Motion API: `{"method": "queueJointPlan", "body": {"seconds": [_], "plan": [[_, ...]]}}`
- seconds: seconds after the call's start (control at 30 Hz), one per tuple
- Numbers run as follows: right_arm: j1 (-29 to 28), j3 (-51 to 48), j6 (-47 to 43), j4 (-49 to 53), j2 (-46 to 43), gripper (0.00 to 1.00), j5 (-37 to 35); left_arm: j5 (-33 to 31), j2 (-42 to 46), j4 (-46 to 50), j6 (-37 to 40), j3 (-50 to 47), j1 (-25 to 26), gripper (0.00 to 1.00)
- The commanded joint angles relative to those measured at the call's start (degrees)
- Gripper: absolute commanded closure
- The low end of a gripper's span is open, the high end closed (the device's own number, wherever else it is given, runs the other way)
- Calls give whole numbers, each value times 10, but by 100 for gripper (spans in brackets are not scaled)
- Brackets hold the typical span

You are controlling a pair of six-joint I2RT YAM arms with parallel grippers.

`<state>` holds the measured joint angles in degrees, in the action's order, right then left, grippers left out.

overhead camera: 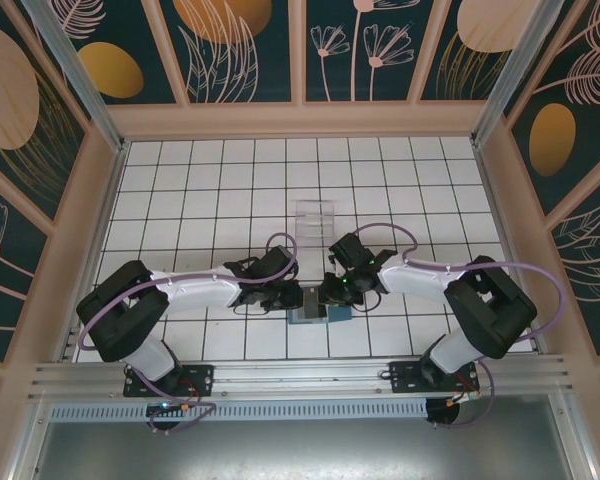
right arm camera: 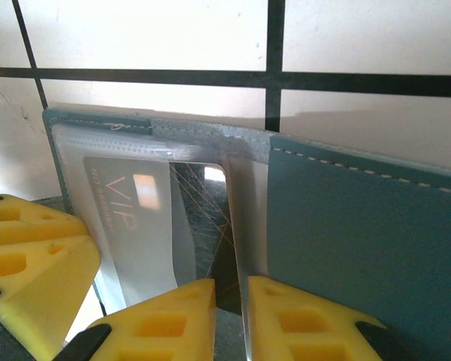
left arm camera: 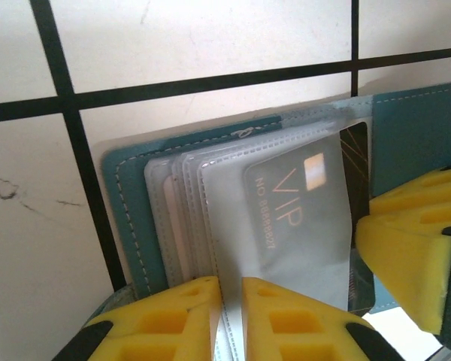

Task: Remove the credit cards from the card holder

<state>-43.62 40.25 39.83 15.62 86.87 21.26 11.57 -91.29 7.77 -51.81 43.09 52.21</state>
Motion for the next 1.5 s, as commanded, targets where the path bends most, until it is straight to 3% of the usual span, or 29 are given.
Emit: {"method": "queueJointPlan", "body": {"seconds": [0.0,0.43,0.73,1.13,1.47], "plan": [[-1,-2,9,7,-15,81,-17,-25,-9,58,12,-1,2,81],[37,-56,0,-75,-29,73,67,-29,-24,64,17,5,1,83],[69,-123,-2,-183,-40,73,151,-29,-33,63,14,4,1,83],[75,-131,-15,-205,-19,74,179,-29,-35,62,13,5,1,83],[77,-137,-13,-200,-30,83,168,-33,-29,63,10,4,1,84]]}}
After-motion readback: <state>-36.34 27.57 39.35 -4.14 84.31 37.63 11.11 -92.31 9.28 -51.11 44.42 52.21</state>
